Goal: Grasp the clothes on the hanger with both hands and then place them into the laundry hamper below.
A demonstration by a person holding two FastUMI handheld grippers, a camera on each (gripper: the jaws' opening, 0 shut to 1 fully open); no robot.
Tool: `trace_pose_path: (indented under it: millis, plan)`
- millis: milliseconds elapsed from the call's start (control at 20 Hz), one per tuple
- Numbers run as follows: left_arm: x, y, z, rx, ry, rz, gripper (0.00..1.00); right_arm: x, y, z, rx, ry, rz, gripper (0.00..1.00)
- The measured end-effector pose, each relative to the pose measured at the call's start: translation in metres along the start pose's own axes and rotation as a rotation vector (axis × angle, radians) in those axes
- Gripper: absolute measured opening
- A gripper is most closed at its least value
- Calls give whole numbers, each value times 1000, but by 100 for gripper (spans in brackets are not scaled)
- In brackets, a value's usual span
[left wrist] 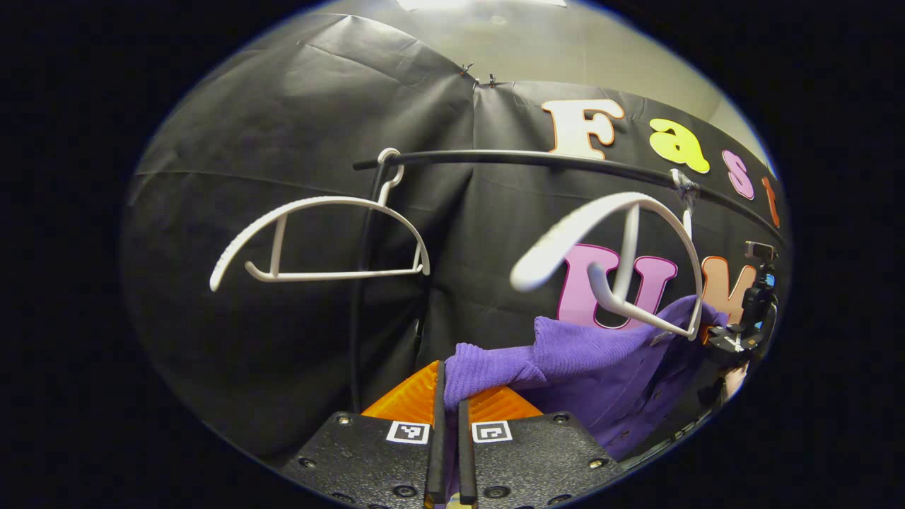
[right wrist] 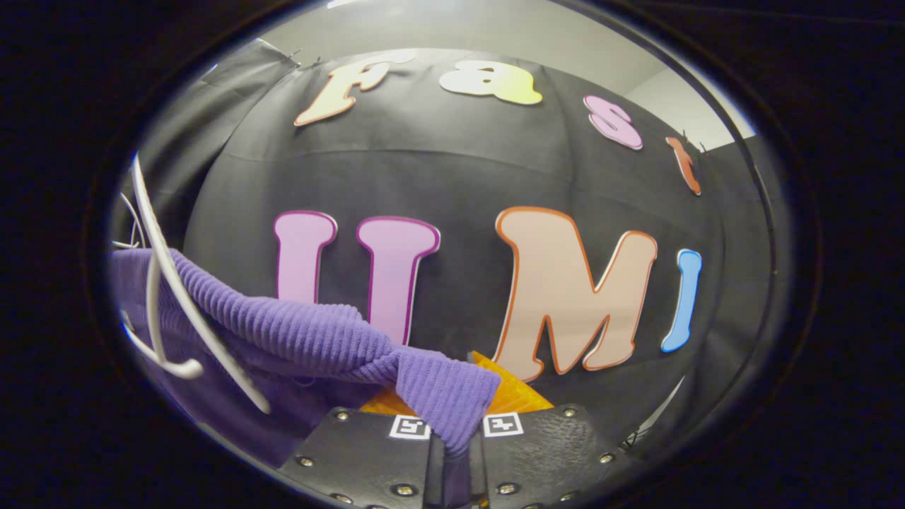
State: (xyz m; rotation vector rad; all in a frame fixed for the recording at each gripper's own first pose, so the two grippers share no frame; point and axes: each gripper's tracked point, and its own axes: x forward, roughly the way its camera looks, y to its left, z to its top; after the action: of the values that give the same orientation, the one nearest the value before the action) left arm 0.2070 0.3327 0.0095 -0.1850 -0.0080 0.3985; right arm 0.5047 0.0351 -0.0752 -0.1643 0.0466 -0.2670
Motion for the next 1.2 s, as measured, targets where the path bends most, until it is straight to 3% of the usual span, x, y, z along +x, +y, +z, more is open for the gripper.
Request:
trace_pose_path:
  millis: [250,350,400,900,1200]
  plan:
    - [-2,-10,-17,61,34,-22,8,-16,-21,-35,-42,55,-25,12]
    - [-4,-13,-20,81,35,-35,5,-28,-28,-44,-15,62,-31,17]
    - [-6,-13,-21,90,39,-37,8,-33,-31,-46,0,60,-33,17]
    - [-21,-17,-47,160,98,-58,8,-87,-42,-73,-29,104,-20,17]
    - [-31,-36,-59,171,127,-123,8,-120,-39,-87,-41,139,18,17]
